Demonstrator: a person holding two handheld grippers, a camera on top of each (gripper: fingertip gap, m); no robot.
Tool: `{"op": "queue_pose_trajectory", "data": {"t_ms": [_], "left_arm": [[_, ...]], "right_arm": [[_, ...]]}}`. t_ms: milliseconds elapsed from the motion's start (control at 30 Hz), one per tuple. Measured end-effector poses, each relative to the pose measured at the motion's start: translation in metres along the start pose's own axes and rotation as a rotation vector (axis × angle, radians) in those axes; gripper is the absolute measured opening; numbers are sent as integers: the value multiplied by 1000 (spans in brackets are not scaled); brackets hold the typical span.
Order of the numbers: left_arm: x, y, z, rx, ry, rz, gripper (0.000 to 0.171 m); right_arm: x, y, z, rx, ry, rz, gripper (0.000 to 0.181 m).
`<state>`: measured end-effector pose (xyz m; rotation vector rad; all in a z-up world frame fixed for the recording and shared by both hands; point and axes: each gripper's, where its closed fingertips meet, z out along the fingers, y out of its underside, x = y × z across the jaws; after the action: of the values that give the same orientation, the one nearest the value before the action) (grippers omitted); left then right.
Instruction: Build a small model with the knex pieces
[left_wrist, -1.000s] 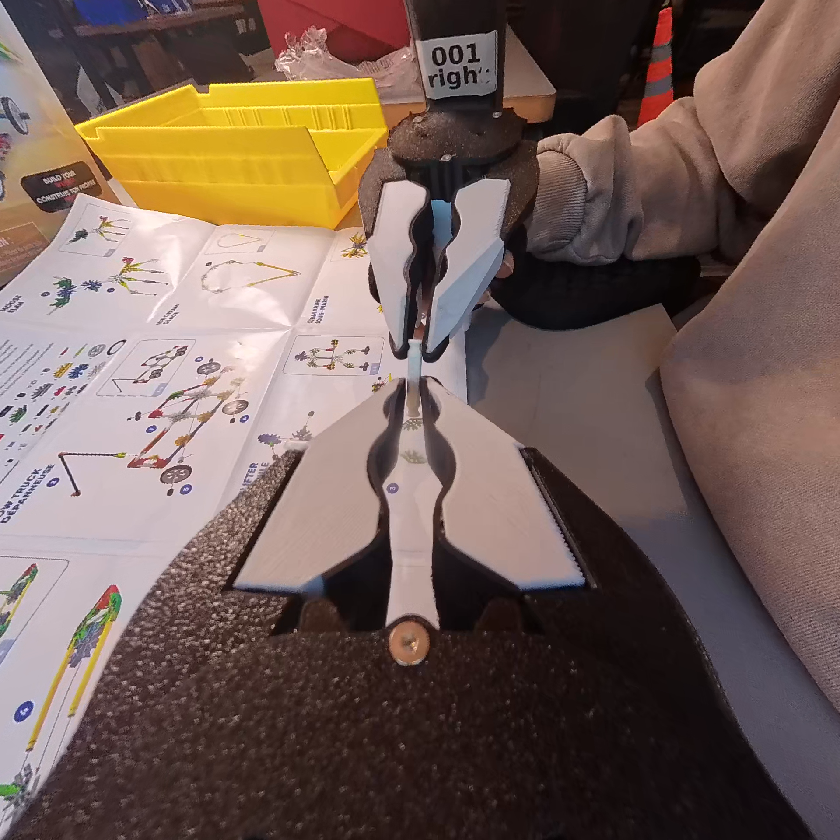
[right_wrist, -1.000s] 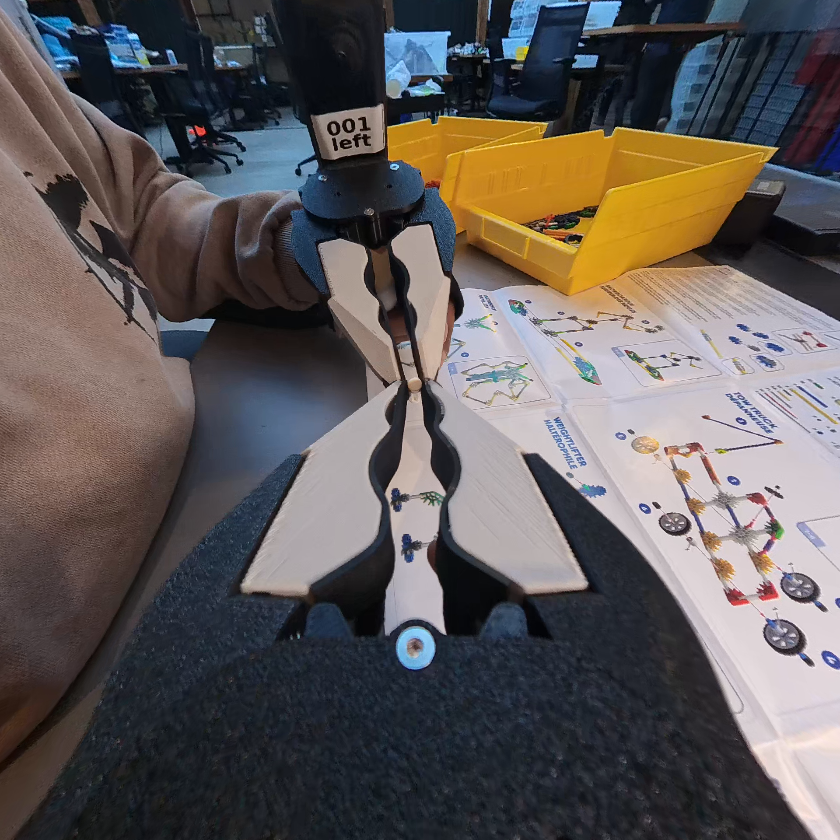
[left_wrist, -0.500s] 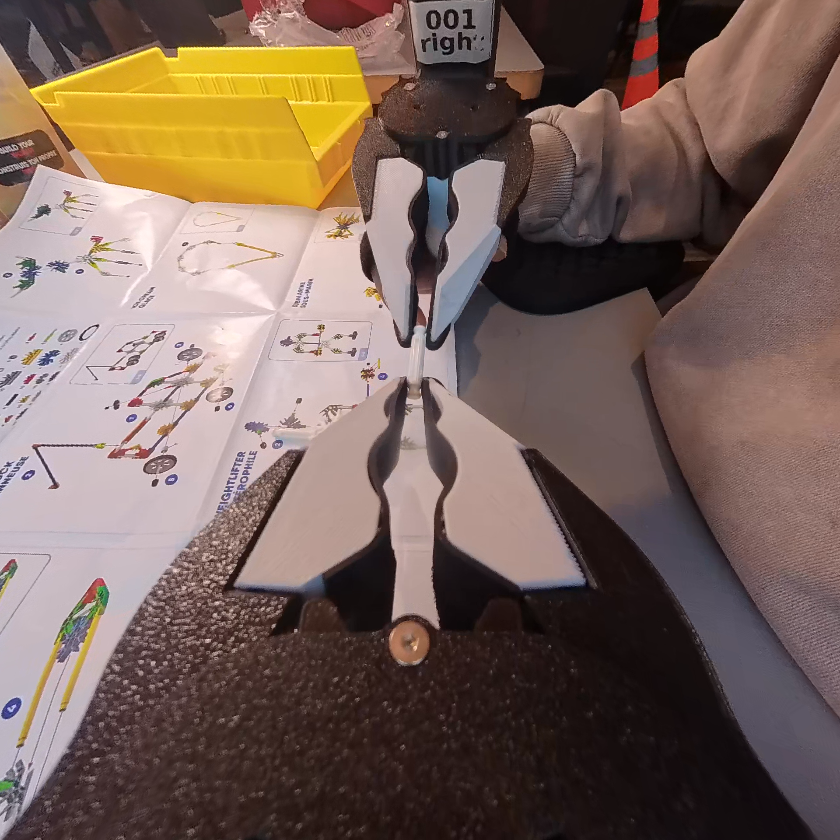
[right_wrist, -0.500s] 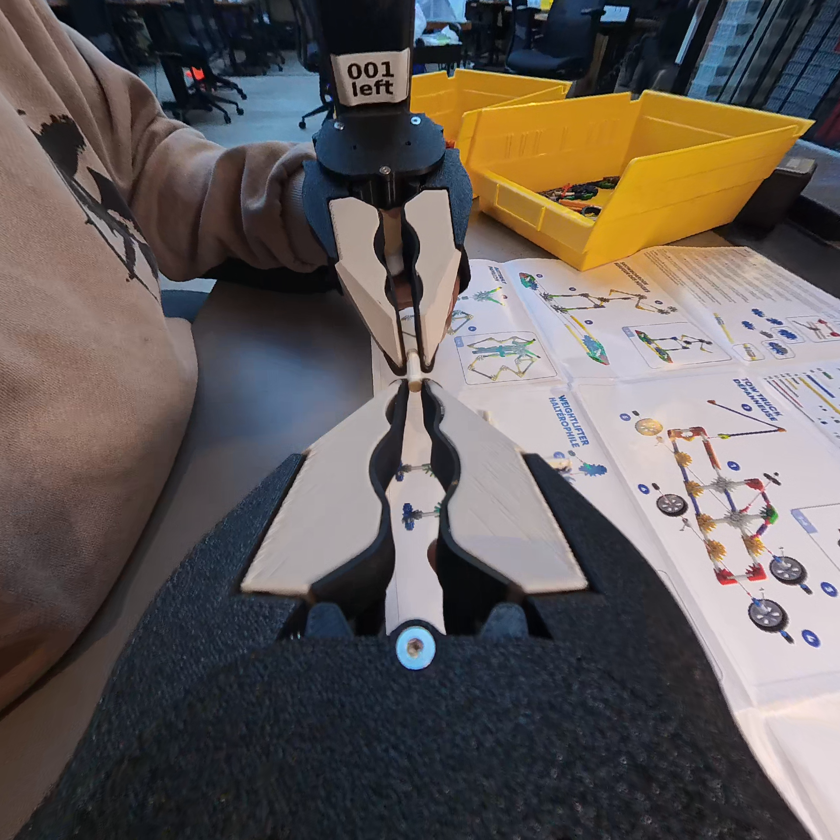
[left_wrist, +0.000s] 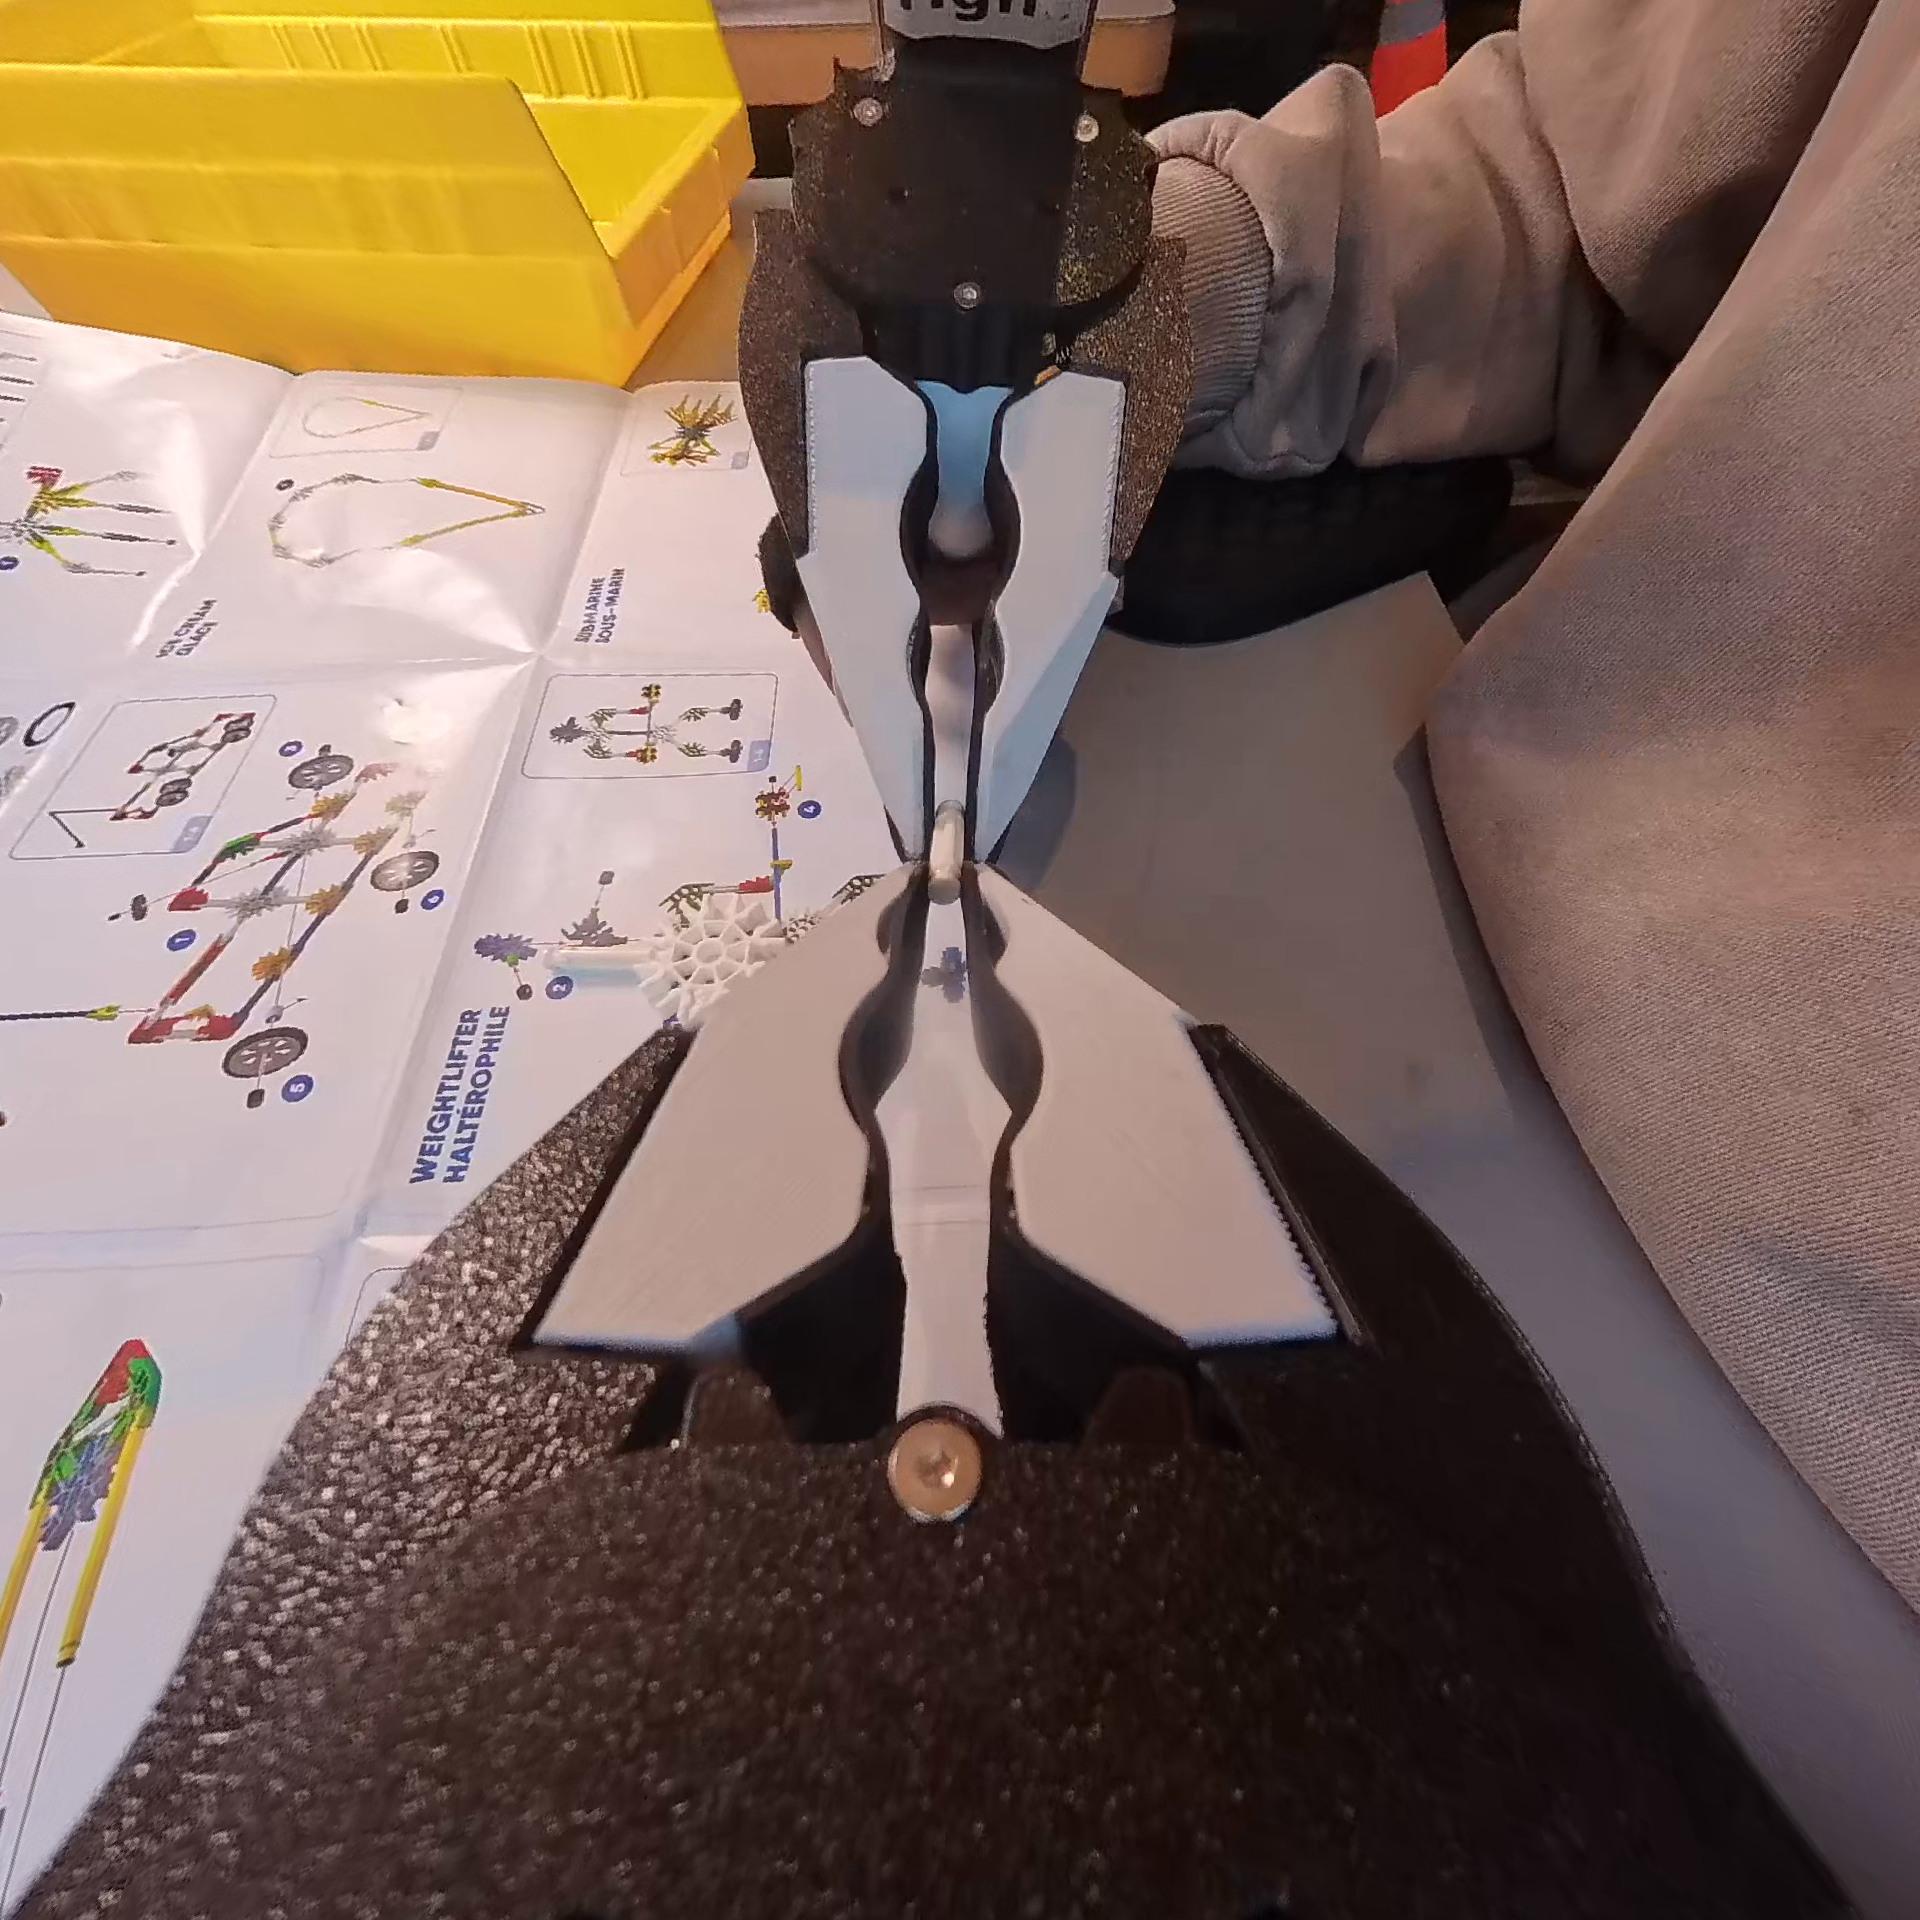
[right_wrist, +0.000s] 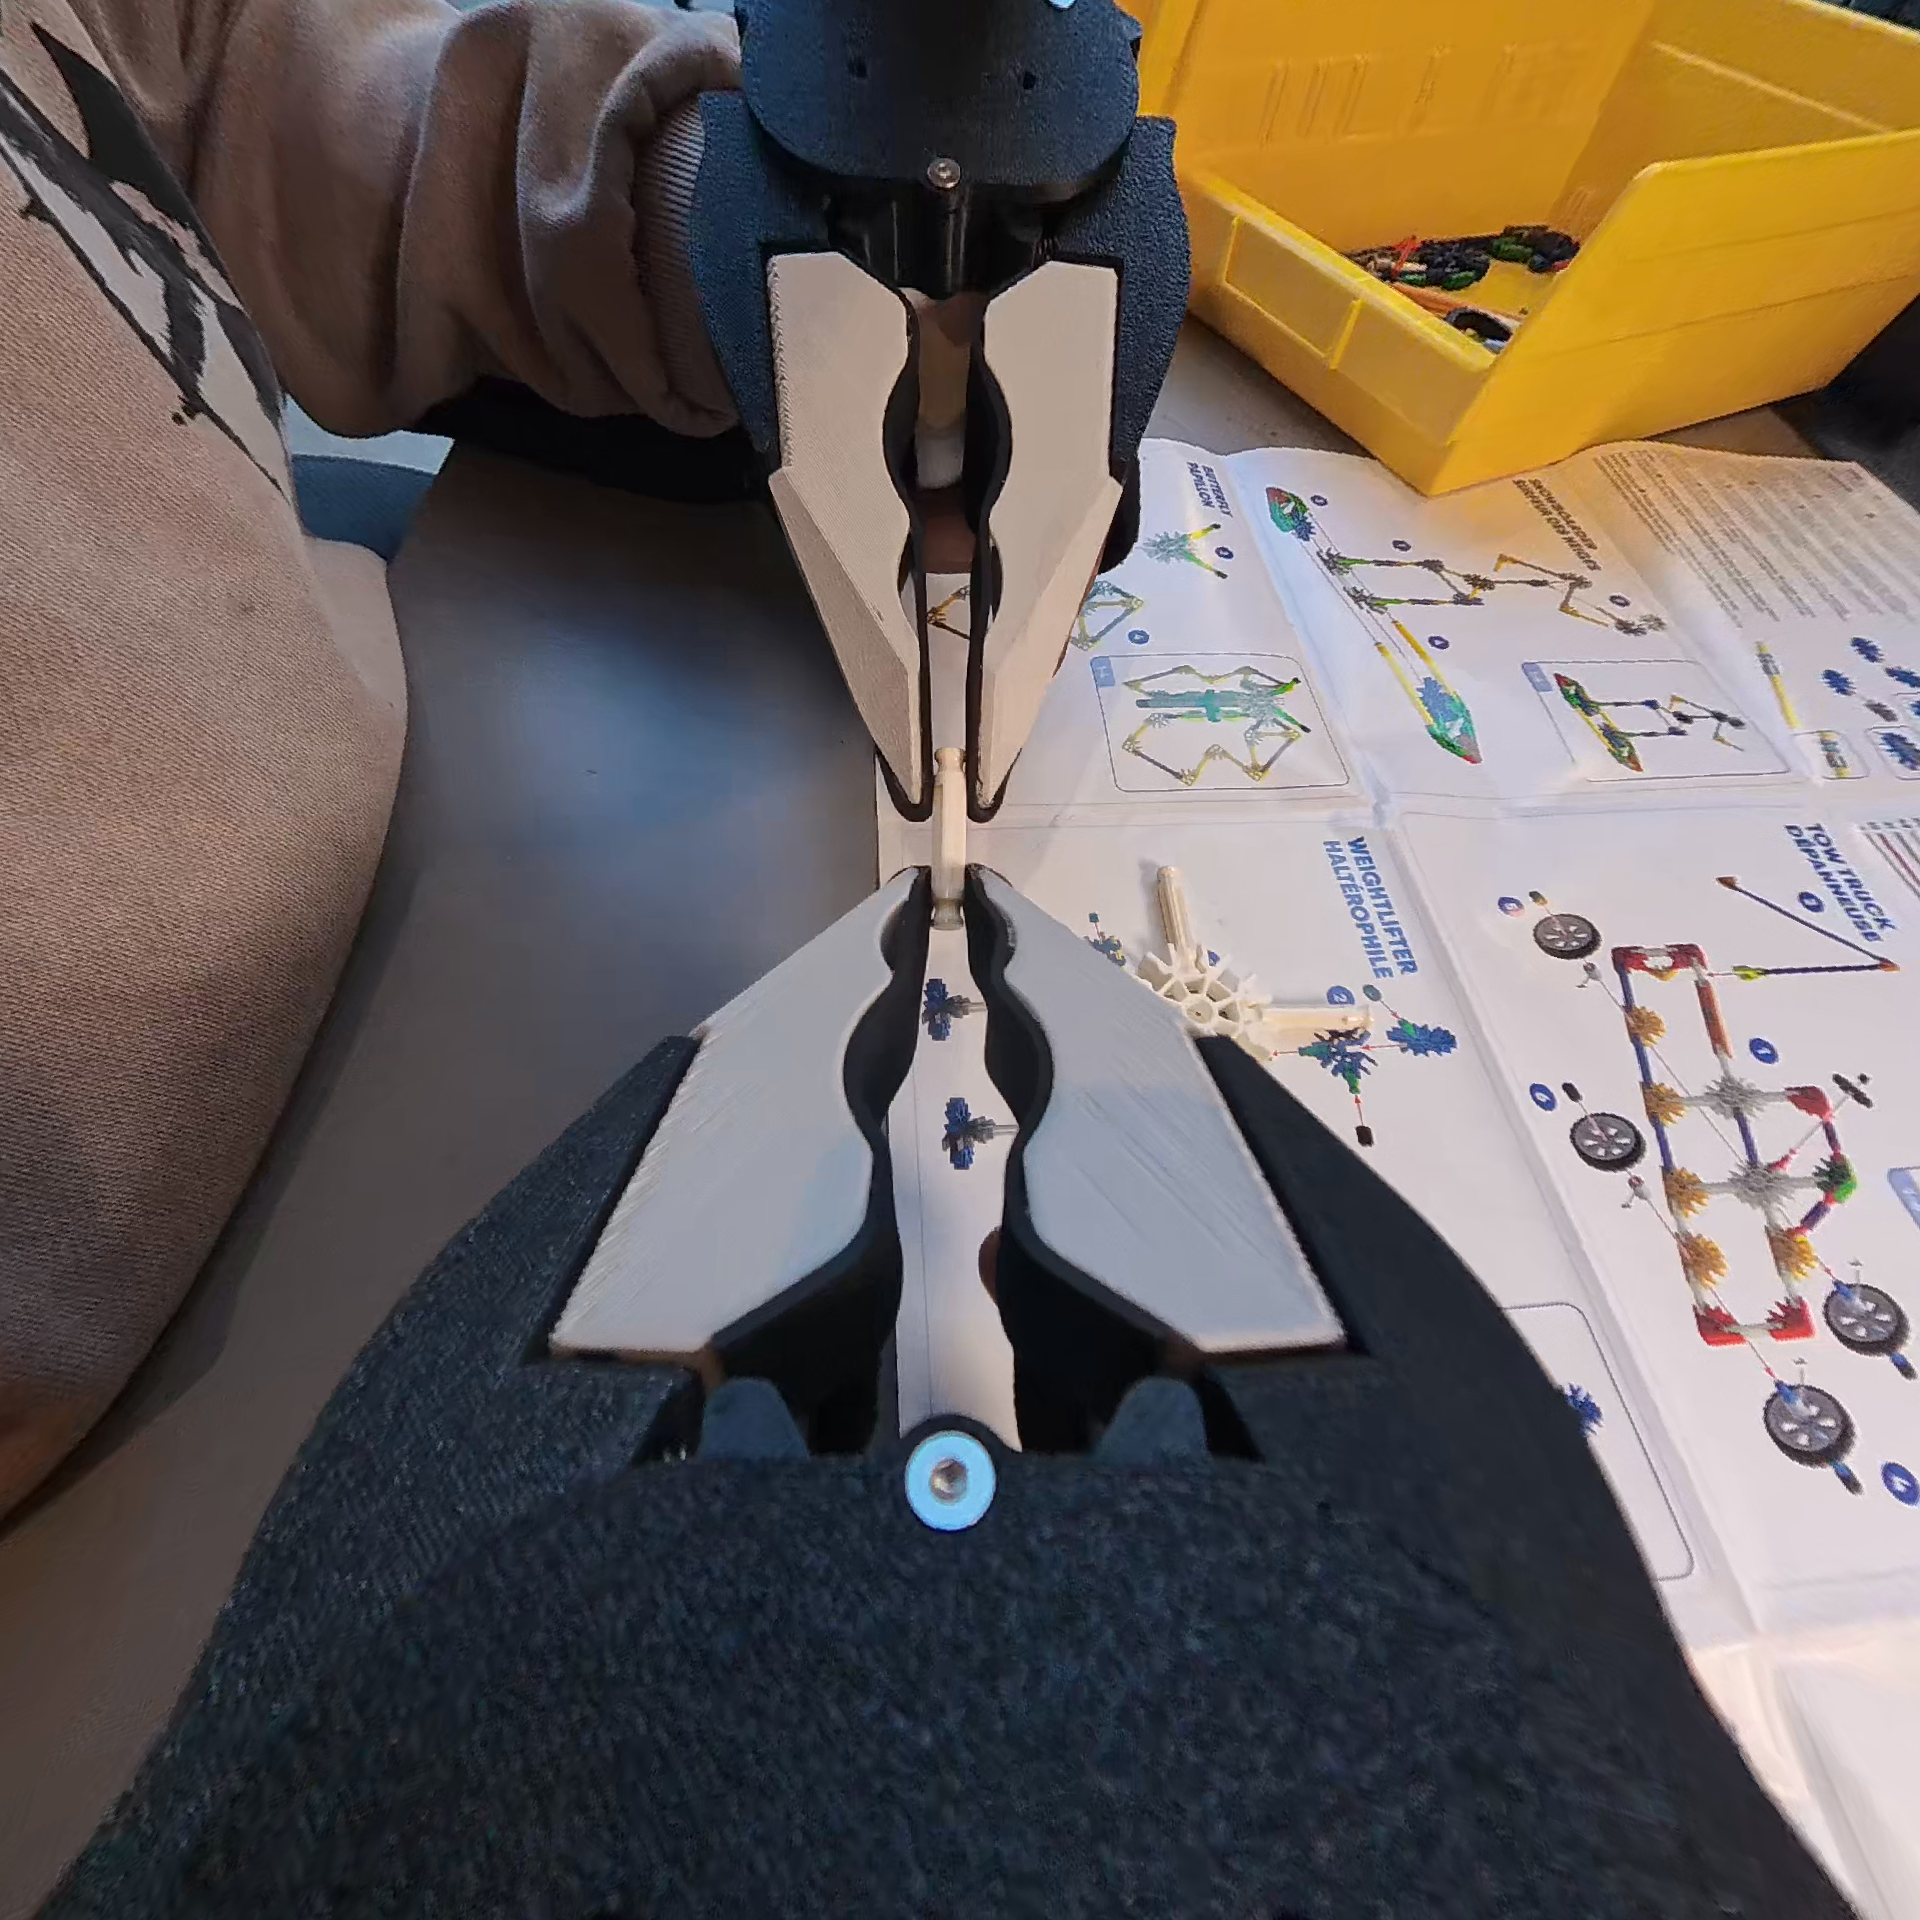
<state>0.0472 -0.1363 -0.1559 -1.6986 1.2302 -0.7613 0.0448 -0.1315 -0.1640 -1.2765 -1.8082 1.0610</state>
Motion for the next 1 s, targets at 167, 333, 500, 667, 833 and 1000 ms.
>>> {"op": "queue_pose_trajectory", "data": {"t_ms": [167,333,500,667,833,1000], "left_arm": [[-7,3,1,-8,-30,-28,4],[-15,7,1,-33,-71,-49,5],[-24,11,1,-88,-147,-47,4],[-27,16,3,-148,-205,-34,5],[-30,31,11,-246,-268,-19,6],[-30,35,18,-271,-285,-125,6]], "right_arm": [[7,2,1,-21,38,17,5],[15,6,3,-47,75,47,5],[29,11,1,-66,142,58,7],[37,20,3,-122,196,2,4],[47,28,7,-189,242,-26,3],[54,32,8,-227,275,-26,3]]}}
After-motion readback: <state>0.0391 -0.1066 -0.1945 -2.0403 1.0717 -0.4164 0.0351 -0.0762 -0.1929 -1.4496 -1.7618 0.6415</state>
